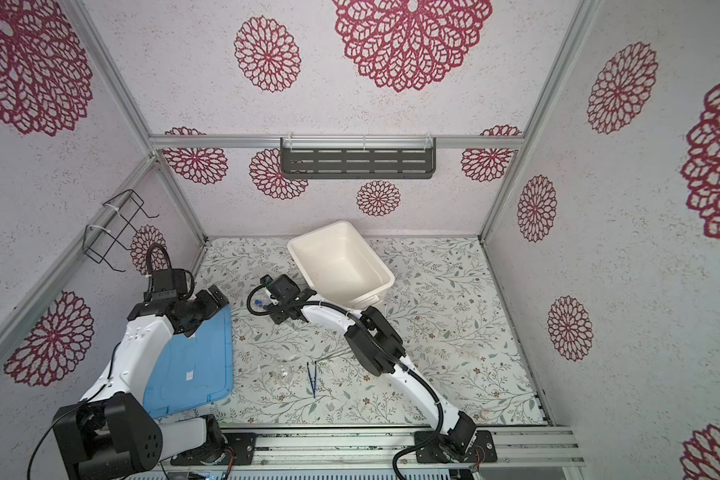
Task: Organize the chemistry lab equipment
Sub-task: 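Release the tub and move the right gripper over the blue-capped test tubes, then lower the right gripper and grasp the nearer blue-capped test tube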
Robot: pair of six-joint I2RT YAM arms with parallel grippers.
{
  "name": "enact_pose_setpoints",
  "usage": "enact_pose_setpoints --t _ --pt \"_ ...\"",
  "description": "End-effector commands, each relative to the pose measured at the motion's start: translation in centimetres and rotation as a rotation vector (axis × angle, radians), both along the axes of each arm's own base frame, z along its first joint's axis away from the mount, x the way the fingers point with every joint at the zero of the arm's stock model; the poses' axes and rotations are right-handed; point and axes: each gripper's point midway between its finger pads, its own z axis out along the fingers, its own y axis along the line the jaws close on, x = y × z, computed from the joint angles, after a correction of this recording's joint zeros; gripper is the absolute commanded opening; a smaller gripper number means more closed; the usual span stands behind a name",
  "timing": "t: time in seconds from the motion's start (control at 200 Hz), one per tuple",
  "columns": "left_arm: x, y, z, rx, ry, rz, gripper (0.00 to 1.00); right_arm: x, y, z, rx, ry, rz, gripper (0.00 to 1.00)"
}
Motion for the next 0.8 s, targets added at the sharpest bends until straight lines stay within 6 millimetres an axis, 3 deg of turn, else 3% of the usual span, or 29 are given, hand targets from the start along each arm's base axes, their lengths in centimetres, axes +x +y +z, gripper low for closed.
enact_pose_setpoints --t 0.0,0.33,0.791 --pt "-0.4 0.1 -0.2 -0.011 0.013 0.011 0.99 -0.7 1.6 -0.6 0.052 0.017 0.091 0.5" --pt "-0.3 0.2 -0.1 -0.006 0.015 0.012 0.99 -0.5 1.7 -3.8 0.012 0.002 0.118 0.45" --pt "-0.4 0.2 -0.6 -0.008 0.025 0.011 0.99 -1.0 2.4 -5.1 -0.026 -0.046 0.125 0.39"
